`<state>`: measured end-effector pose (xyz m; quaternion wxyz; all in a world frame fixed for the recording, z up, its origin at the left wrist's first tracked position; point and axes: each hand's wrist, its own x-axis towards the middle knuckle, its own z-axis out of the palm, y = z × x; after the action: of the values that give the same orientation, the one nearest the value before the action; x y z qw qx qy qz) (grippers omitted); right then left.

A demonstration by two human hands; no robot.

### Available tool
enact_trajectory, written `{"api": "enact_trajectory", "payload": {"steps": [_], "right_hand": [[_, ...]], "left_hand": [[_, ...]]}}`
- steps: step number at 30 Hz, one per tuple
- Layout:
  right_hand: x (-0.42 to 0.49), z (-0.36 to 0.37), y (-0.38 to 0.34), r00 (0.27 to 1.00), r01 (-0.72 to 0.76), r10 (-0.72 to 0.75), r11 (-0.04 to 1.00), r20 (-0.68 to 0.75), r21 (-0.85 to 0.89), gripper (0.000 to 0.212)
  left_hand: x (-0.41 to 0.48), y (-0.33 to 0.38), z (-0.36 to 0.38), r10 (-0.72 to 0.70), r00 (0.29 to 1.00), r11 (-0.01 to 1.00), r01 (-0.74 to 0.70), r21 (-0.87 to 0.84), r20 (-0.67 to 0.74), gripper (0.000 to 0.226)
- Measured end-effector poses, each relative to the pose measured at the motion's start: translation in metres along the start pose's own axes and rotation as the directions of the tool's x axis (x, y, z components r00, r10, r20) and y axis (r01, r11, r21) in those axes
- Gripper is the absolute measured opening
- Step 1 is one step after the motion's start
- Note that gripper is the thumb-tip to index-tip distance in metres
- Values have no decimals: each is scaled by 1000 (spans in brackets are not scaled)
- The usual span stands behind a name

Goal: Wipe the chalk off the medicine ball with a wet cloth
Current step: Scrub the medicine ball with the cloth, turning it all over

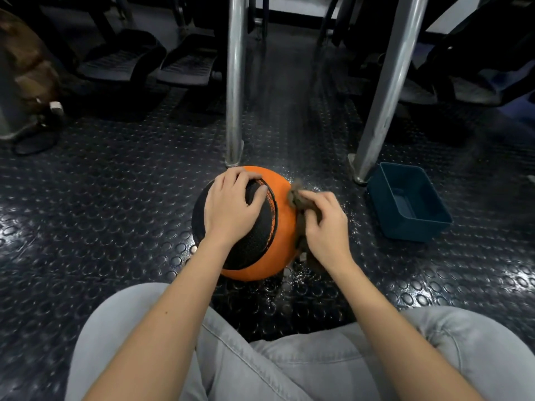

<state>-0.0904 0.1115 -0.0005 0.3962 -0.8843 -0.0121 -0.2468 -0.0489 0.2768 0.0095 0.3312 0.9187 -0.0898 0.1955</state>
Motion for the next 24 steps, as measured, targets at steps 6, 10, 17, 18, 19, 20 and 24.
{"api": "enact_trajectory", "payload": {"steps": [6,10,17,18,19,20,24], "right_hand": [[-37,4,-2,973,207,-196,974,120,-92,40],[-69,5,-8,924,267,-244,963,293,-43,45],[17,4,-6,990,109,-98,989,105,-100,37],[14,11,-6,987,124,-111,986,117,-110,37],[5,14,-4,985,144,-129,981,118,-128,38],[-7,16,-2,980,179,-164,974,112,-138,38],[-55,9,-1,926,341,-310,932,215,-126,39]], "left_hand": [[8,4,6,0,1000,999,0,38,4,26],[21,4,5,-43,997,999,43,8,57,28],[15,-7,-4,-91,995,996,92,-18,44,26],[15,-8,-4,-93,995,995,94,-16,34,26],[15,-8,-4,-91,995,996,92,-17,32,26],[15,-8,-4,-88,996,996,89,-17,32,26],[19,-7,-5,-77,995,996,79,-31,58,27]]}}
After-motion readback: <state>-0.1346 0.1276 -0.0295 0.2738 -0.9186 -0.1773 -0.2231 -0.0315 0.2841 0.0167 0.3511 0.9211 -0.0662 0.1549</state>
